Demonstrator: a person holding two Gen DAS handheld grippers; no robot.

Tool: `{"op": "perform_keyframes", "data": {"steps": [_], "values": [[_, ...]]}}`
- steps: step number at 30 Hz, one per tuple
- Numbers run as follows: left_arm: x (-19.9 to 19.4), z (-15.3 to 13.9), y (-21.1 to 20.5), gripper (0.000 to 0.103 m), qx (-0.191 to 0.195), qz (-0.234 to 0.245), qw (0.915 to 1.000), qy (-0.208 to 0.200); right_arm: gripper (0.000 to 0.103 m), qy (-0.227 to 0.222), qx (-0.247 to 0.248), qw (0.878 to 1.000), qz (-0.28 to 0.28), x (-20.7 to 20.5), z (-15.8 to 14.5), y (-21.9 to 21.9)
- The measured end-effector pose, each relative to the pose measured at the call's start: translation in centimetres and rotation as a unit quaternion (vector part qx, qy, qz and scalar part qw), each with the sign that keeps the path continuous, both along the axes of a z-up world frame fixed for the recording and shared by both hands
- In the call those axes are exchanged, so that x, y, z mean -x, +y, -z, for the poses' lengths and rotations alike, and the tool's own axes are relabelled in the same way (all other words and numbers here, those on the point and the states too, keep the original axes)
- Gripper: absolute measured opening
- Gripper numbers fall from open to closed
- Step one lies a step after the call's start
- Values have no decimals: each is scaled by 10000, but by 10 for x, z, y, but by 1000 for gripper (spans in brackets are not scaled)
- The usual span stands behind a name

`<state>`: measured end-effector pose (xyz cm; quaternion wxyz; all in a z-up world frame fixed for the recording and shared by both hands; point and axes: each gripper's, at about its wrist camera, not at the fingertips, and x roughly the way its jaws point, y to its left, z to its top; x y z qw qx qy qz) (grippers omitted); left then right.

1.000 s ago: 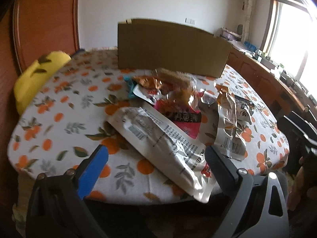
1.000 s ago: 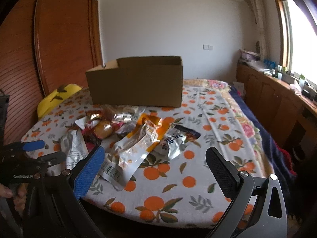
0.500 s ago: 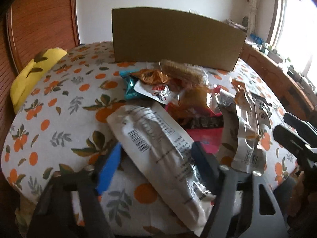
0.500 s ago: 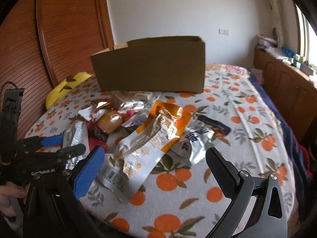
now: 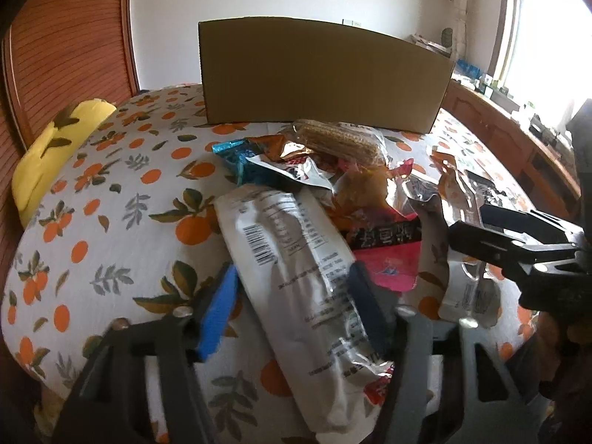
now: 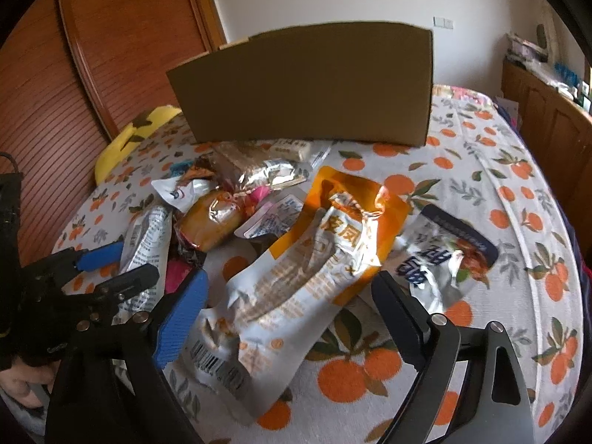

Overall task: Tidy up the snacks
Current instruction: 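Reach the left tool to the white sausage packet while the right tool reaches the orange-labelled packet, then close the left tool on the white packet while the right tool grasps the orange-labelled packet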

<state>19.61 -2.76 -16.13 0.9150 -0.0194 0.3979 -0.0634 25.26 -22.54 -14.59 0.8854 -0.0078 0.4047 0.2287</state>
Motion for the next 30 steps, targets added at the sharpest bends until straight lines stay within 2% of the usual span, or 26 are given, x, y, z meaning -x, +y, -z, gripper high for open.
{"op": "perform_keyframes", "data": {"steps": [6, 8, 11, 12, 13, 19, 24, 28, 30], "values": [[2, 0, 10, 50, 138, 18, 9999, 10, 94, -55, 435, 9990, 46, -5, 9, 17], [4, 0, 13, 49, 128, 47, 9999, 2, 92, -74, 563, 9983, 85, -7, 9, 20], [6, -2, 17, 46, 167, 57, 9998, -8, 70, -198, 856, 9960, 186, -6, 9, 21], [7, -2, 19, 46, 200, 57, 9998, -9, 56, -229, 919, 9952, 244, -6, 9, 19], [7, -2, 20, 45, 220, 63, 9997, -19, 52, -242, 958, 9947, 284, -6, 8, 18], [12, -6, 26, 40, 336, 45, 9994, -66, 44, -296, 865, 9954, 268, 0, 3, 11], [13, -7, 29, 39, 325, 29, 9994, -101, 42, -277, 719, 9967, 271, 1, 0, 7], [6, -1, 29, 44, 371, 9, 9993, 90, 41, -288, 732, 9966, 253, 3, 0, 6], [5, -2, 27, 49, 275, 0, 9996, 30, 41, -282, 725, 9967, 246, 3, 0, 6]]}}
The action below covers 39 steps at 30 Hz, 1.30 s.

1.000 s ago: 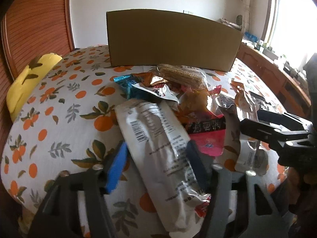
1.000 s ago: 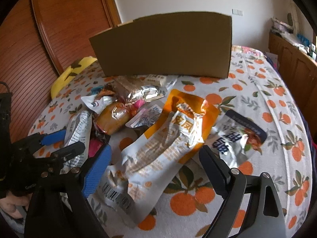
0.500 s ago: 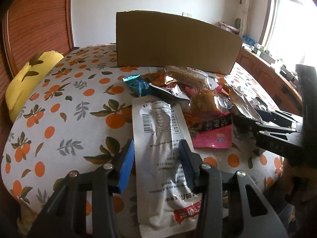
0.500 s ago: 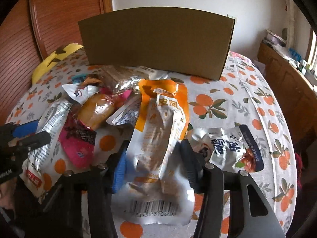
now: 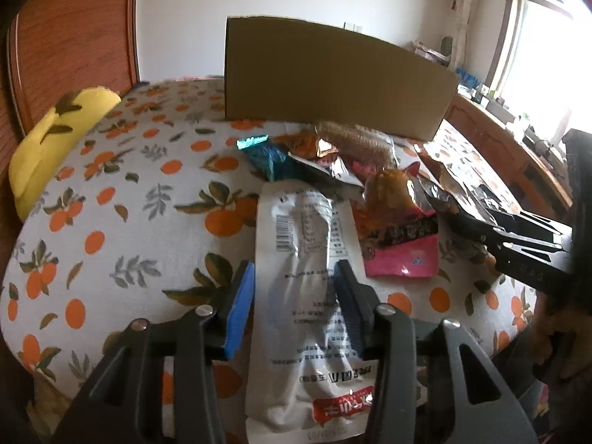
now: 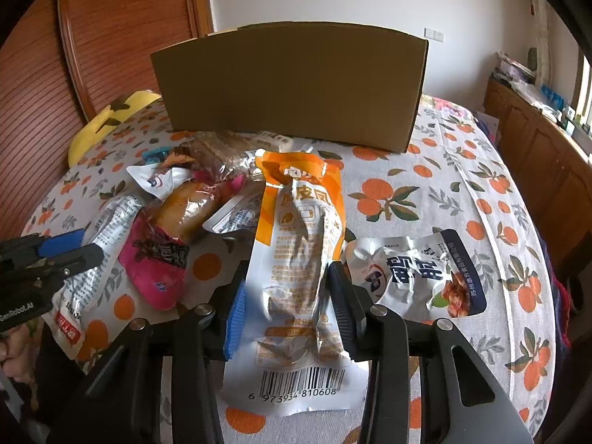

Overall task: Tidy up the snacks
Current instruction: 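Close the left tool on the white packet while the right tool grasps the orange-labelled packet, then carry both packets over the cardboard box and open both tools to drop them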

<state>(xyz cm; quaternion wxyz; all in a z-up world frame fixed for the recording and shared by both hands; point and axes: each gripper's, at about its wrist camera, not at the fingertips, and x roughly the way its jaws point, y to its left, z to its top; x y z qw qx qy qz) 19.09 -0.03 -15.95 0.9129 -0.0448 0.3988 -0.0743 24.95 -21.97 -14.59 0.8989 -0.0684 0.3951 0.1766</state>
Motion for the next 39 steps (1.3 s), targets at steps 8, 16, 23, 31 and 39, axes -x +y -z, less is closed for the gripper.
{"op": "perform_keyframes", "data": {"steps": [8, 16, 23, 31, 39], "values": [[-13, 1, -8, 64, -103, 211, 9997, 84, 44, 23, 131, 9998, -116, -3, 2, 7], [-13, 0, -15, 39, -396, 335, 9987, -18, 54, 155, 182, 9996, -157, -16, 7, 9], [-5, -7, -6, 36, -268, 357, 9990, -48, 41, 21, 158, 9996, -235, -11, 1, 8], [7, -19, -1, 36, -168, 375, 9990, -160, 37, -10, -230, 9996, -148, -8, -10, -5], [13, -43, 9, 36, -78, 295, 9986, -439, 37, -184, -561, 9981, -190, -5, -37, -14]]}}
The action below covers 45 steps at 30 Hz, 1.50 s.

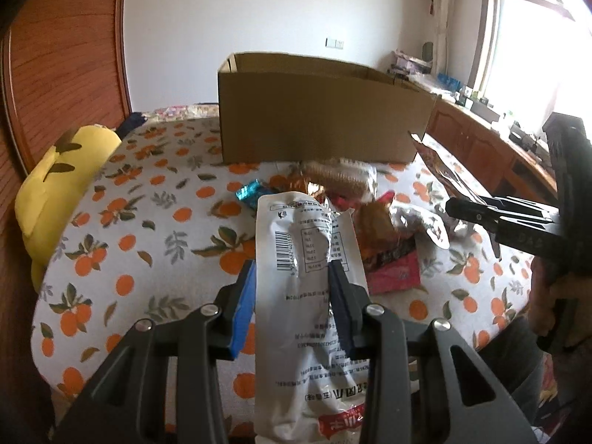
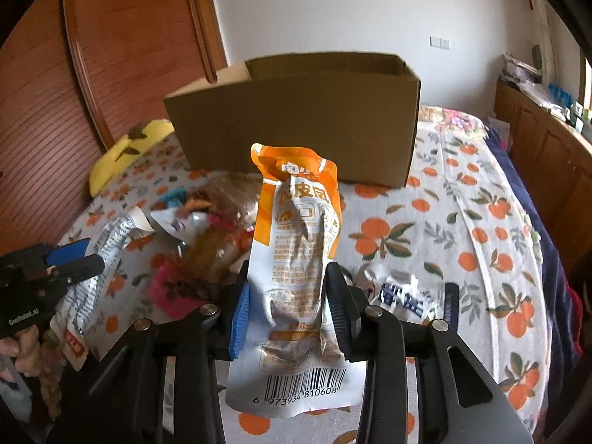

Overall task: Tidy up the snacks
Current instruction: 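Carry both packets over the cardboard box and open both tools to drop them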

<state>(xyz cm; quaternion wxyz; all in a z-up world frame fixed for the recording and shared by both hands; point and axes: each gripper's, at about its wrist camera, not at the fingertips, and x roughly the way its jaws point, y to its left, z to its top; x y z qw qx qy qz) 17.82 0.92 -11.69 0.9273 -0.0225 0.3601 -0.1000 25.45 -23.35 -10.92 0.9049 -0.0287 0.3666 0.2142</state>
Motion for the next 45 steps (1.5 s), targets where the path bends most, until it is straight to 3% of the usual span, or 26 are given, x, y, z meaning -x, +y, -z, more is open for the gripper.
{"op": "perform_keyframes", "data": {"steps": [13, 27, 36, 45], "values": [[-25, -53, 4, 36, -83, 113, 9985, -526, 38, -442, -7, 9988, -225, -3, -50, 3], [-100, -111, 6, 37, -112, 267, 9937, -1084, 38, -1000, 97, 9946, -252, -66, -102, 2], [-173, -123, -3, 37, -281, 303, 9914, -1243, 38, -1092, 111, 9933, -361, -136, -103, 13], [-240, -118, -15, 37, -378, 399, 9921, -1124, 38, -1026, 99, 9935, -477, -194, -93, 20]]}}
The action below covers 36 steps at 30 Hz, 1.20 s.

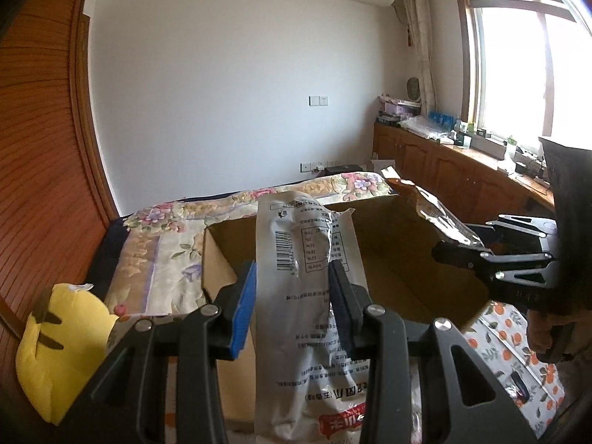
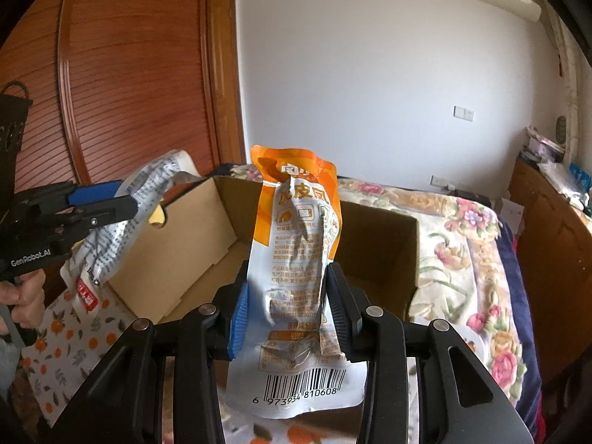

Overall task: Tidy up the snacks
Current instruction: 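Carry both packets over the cardboard box and open both tools to drop them, then withdraw both tools from the box back toward the snack pile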

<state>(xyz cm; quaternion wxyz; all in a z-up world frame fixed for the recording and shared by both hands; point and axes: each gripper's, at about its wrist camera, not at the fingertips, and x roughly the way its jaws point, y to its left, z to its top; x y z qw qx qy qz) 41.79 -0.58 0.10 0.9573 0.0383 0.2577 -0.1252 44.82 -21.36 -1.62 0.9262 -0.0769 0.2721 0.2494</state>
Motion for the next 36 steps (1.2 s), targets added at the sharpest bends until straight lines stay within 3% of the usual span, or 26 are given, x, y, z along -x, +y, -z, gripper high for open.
{"op": "perform_keyframes", "data": {"steps": [8, 17, 22, 36], "values": [[-32, 22, -13, 38, -49, 83, 9995, 300, 38, 288, 151, 9995, -7, -23, 30, 6], [-40, 32, -22, 42, -218, 23, 9980, 585, 36, 443, 228, 9987, 62, -26, 39, 9], [-32, 23, -23, 52, -301, 35, 9984, 486, 37, 537, 160, 9984, 114, -24, 37, 8], [18, 6, -18, 63, -296, 47, 9974, 655, 37, 412, 171, 9988, 183, 30, 16, -2]]}}
